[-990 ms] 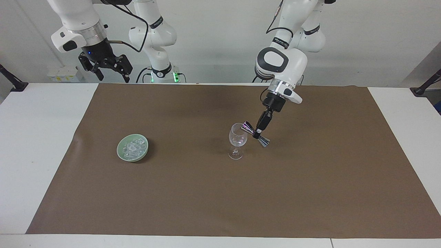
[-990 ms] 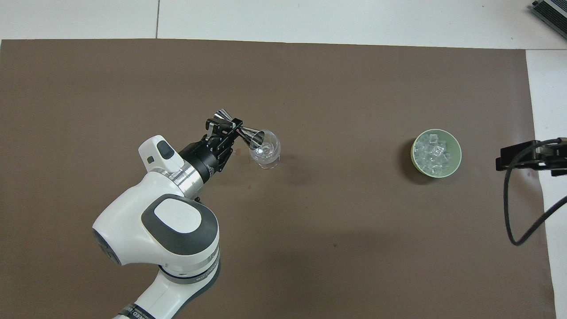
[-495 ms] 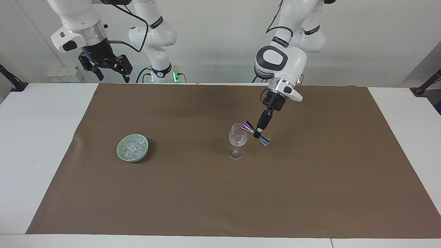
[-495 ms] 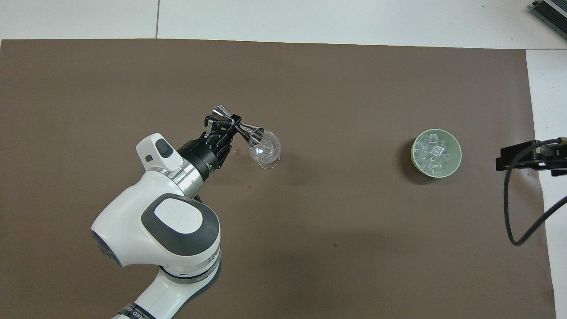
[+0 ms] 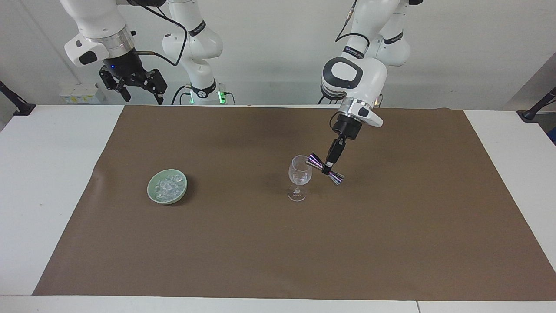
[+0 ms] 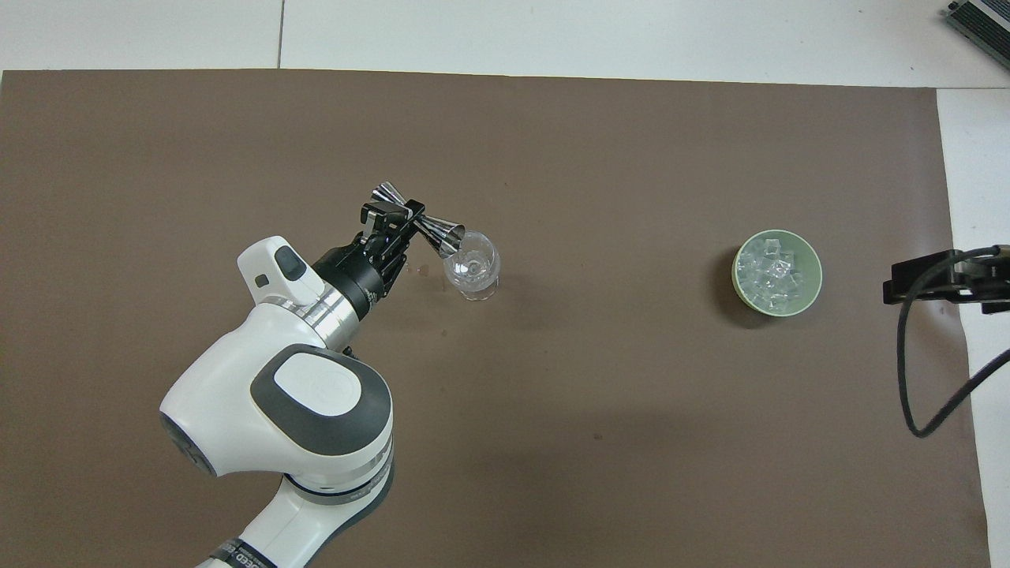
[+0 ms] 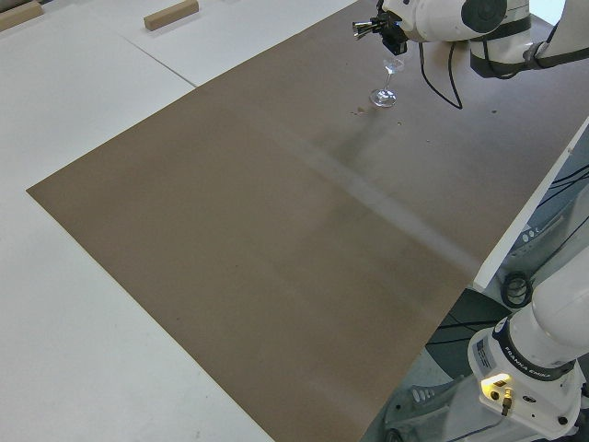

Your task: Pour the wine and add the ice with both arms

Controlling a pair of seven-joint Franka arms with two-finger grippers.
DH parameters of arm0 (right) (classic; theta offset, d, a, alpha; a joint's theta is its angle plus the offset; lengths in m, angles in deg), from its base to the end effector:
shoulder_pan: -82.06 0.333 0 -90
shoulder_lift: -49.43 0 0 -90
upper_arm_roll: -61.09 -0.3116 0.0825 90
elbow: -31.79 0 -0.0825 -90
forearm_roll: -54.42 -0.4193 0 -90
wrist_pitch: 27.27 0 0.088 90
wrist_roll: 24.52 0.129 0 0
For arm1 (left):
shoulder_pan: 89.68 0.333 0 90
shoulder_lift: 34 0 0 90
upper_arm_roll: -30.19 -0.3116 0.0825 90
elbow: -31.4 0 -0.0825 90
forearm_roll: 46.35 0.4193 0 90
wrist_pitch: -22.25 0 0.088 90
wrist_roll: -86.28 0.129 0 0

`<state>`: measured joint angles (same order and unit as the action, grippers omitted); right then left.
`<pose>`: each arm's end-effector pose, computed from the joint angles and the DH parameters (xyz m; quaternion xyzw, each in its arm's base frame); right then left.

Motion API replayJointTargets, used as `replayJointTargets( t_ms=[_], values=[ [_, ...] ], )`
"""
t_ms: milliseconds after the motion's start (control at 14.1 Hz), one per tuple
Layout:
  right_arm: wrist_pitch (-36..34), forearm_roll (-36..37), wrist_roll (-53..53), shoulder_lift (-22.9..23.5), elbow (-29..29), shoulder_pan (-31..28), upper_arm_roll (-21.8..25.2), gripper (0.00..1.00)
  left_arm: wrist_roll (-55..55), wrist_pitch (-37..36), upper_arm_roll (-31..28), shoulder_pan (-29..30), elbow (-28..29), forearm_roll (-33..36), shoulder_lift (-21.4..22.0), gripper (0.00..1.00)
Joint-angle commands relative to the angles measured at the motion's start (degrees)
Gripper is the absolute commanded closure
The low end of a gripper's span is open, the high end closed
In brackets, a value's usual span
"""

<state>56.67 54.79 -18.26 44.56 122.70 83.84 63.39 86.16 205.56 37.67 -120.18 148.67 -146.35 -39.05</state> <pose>0.5515 -0.0068 0.6296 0.9981 -0.0593 -0.0183 0.0024 0.5342 -0.2966 0.4009 0.7434 0.4674 0.1896 0.4393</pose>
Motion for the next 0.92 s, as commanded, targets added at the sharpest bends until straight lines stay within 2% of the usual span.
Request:
replayJointTargets(
  t_ms=[0, 848],
  values=[
    [-0.09, -0.91, -1.07, -1.28, 1.28, -0.28, 0.07, 0.00, 1.18, 2.05, -0.28, -1.23, -1.68, 0.60, -0.84, 1.00],
    [-0.09, -0.90, -1.07, -1.28, 1.28, -0.28, -0.01, 0.00, 5.57, 2.92, -0.28, -2.46, -2.83, 4.02, -1.81, 1.00]
  ],
)
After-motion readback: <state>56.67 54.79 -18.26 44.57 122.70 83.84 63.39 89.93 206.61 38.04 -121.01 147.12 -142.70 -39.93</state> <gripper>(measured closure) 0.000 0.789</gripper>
